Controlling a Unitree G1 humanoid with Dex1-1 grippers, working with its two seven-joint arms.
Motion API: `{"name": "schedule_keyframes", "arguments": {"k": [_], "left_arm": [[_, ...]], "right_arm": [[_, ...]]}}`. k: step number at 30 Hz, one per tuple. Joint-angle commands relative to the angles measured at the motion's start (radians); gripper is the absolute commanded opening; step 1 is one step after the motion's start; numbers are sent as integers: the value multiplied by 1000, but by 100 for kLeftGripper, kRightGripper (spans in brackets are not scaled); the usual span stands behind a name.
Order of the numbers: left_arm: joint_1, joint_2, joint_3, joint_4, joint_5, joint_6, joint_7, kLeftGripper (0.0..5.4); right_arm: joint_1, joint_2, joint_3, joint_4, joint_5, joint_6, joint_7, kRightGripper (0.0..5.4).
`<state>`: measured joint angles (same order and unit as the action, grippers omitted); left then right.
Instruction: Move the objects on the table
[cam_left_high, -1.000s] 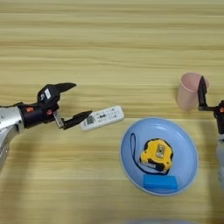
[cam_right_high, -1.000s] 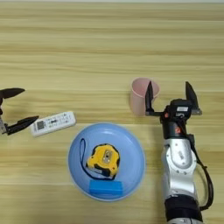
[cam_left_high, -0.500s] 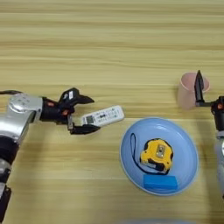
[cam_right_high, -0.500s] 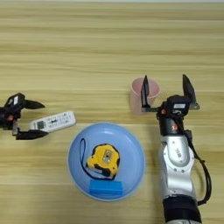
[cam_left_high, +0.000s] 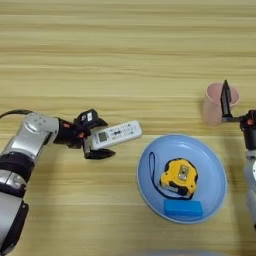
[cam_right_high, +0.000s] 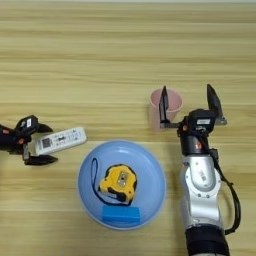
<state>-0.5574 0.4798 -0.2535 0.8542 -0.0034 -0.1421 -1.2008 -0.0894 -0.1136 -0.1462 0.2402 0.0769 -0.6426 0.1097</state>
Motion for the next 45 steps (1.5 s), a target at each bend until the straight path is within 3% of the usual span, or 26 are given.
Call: {"name": "schedule_keyframes", "arguments": {"k": [1,25,33,38,45], "left_arm": [[-15,-9,-12,17,30,-25,-5,517],[-24,-3,-11,45,70,-57,-3,291],[-26,6,-1,18,65,-62,-19,286],[-17,18,24,-62,33,-58,-41,286],[24,40,54,-296,-39,16,-80,286]], "right_arm": [[6,4,4,-12,-6,7,-9,540],[12,6,18,-29,-9,7,-19,540],[13,6,21,-30,-10,5,-20,540],[12,7,24,-29,-13,4,-20,540],[12,8,26,-29,-17,3,-22,540]]}}
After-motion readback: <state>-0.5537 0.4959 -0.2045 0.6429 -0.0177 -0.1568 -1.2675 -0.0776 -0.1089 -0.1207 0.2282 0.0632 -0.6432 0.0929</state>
